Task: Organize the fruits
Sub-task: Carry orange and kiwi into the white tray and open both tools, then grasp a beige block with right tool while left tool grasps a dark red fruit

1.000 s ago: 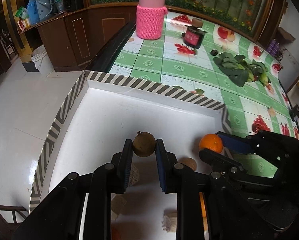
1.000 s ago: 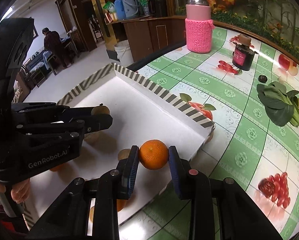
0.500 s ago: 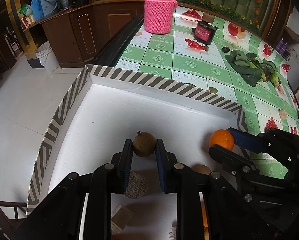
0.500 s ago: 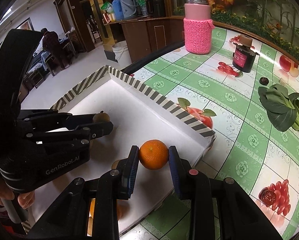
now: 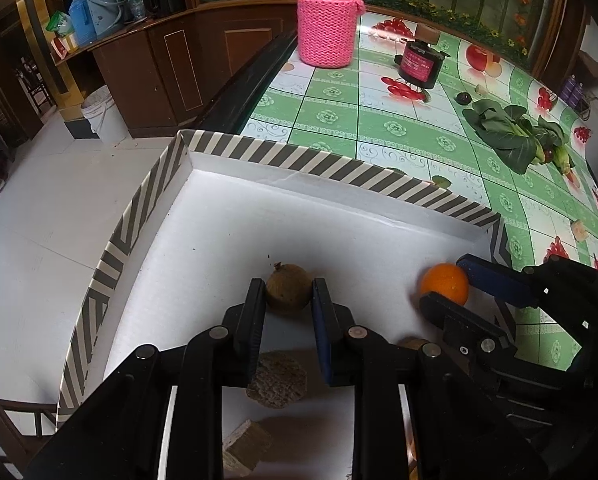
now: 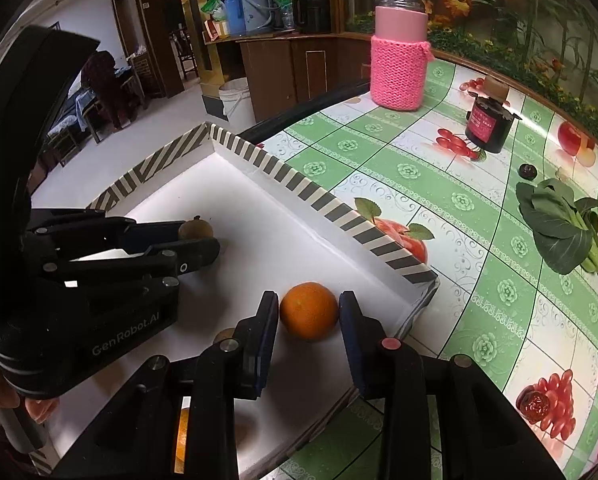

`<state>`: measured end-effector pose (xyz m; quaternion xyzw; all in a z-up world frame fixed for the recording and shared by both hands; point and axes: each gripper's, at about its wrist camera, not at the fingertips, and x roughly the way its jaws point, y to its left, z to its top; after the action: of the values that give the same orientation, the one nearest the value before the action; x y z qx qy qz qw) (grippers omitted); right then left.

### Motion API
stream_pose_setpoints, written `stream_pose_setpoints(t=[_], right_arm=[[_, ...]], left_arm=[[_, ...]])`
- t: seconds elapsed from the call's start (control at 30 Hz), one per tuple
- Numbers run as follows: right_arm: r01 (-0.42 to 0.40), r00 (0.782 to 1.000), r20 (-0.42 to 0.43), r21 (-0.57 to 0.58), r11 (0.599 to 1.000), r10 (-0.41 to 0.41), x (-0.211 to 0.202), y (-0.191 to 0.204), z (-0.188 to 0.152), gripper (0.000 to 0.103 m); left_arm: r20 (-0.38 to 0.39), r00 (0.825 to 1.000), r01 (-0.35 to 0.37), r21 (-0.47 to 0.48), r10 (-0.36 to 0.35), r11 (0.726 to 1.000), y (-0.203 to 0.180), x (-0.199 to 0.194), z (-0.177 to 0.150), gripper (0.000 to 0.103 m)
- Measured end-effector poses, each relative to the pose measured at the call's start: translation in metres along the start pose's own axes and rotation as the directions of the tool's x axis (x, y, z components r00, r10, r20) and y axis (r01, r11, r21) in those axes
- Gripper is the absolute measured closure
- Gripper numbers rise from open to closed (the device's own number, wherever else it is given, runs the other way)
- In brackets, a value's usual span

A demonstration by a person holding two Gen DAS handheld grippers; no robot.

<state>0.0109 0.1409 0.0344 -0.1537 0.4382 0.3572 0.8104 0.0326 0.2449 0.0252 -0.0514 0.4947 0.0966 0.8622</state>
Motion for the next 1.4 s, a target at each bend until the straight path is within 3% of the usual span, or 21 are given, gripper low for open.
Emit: stream_pose_setpoints(t=[0.27, 0.33, 0.4, 0.67, 0.8, 1.4], right_arm=[[-0.034, 0.999, 0.015, 0.014, 0.999, 0.034, -0.01, 0.002, -0.004, 0.053], [-0.039, 0.999, 0.026, 0.021, 0.999, 0.038, -0.017, 0.0, -0.004, 0.052], [-0.045, 0.998, 0.034, 0.03, 0.999, 0.044, -0.024, -0.001, -0.006, 0.05], [-0.02, 0.995, 0.099, 0.052, 0.998, 0.015, -0.065, -0.003, -0.021, 0.038], [-0.02, 0.993, 0.118, 0.062, 0.998, 0.013, -0.08, -0.001, -0.031, 0.033], [-0.014, 0.99, 0.141, 0.11, 0.994, -0.002, -0.114, 0.003, -0.071, 0.03]], left_arm=[[0.006, 1.0, -0.021, -0.021, 0.021, 1.0, 0.002, -0.002, -0.003, 0.081], [0.013, 1.0, -0.026, -0.027, 0.026, 0.999, 0.003, -0.006, -0.005, 0.073], [0.031, 0.999, -0.031, -0.031, 0.032, 0.999, 0.004, -0.011, -0.006, 0.05], [0.143, 0.987, -0.067, -0.019, 0.069, 0.998, -0.001, -0.049, -0.017, 0.026], [0.181, 0.981, -0.071, -0.02, 0.073, 0.997, -0.006, -0.065, -0.025, 0.026], [0.234, 0.97, -0.068, -0.011, 0.069, 0.998, -0.024, -0.097, -0.063, 0.026]])
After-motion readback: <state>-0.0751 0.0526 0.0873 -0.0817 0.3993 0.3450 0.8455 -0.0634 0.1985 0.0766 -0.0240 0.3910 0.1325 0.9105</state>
